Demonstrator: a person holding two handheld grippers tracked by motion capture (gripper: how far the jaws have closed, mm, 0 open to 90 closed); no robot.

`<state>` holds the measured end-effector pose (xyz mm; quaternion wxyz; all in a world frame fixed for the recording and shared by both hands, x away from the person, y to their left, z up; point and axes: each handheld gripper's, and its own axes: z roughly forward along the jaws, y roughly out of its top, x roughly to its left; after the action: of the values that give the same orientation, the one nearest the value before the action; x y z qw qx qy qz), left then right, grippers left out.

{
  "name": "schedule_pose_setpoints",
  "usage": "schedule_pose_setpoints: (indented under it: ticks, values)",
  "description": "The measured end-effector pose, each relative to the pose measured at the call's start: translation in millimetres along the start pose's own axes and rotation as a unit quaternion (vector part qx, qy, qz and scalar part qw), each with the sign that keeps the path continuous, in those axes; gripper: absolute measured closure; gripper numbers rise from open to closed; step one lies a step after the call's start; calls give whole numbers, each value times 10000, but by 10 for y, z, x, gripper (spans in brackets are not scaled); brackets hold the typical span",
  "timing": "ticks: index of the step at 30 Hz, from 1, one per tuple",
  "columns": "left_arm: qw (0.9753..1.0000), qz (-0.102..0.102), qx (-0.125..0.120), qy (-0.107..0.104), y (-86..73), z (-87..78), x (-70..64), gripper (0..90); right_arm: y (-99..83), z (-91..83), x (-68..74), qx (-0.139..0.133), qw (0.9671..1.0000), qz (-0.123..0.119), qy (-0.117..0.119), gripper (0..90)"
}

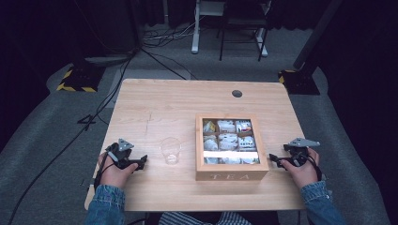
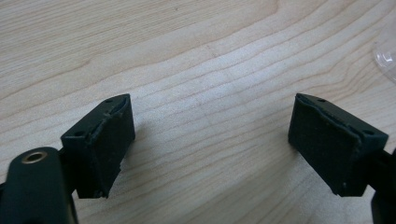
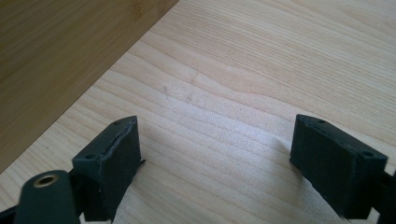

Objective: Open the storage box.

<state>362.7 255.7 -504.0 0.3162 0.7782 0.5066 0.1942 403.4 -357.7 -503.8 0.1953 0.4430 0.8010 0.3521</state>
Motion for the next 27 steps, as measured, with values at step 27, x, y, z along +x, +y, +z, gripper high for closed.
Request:
schedule_pose_setpoints:
  ticks: [27]
  values:
    - [10000,23,62,-71,0,-26,-20,193,-10,-41,-26,-26,10000,-25,39,289]
